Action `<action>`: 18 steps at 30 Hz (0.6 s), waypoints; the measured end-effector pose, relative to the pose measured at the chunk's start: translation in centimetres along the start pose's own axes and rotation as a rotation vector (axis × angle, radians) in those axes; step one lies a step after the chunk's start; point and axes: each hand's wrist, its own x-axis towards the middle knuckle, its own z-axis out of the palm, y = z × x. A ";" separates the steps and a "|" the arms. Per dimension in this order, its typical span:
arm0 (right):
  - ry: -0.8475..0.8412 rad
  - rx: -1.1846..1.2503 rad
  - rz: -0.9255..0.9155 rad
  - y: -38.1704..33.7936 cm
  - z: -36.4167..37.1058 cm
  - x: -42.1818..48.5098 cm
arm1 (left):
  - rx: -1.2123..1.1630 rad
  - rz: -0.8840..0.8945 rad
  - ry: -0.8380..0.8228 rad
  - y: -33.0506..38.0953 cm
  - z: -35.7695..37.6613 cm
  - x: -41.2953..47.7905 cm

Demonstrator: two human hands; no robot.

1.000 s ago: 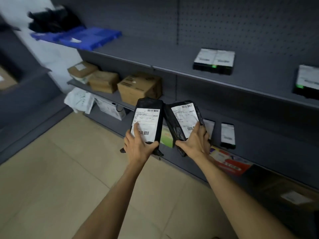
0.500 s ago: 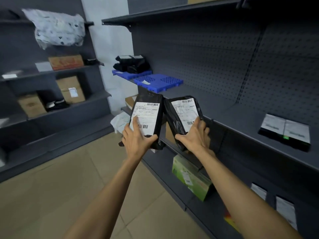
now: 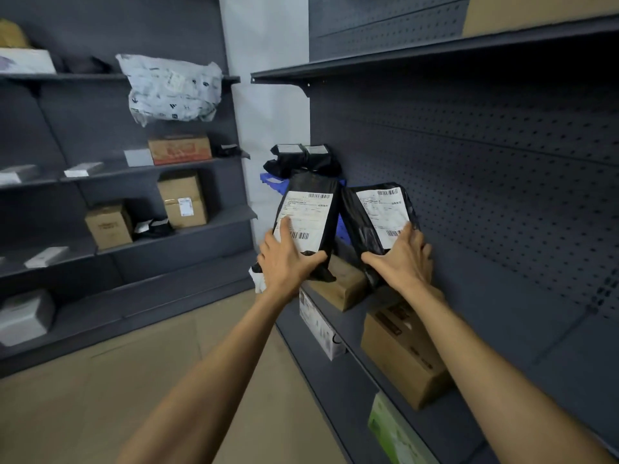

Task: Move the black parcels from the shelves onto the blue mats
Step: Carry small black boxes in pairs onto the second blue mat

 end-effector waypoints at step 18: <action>0.093 -0.097 0.159 -9.3 9.9 24.9 | -0.009 0.156 -0.219 -2.0 10.1 31.6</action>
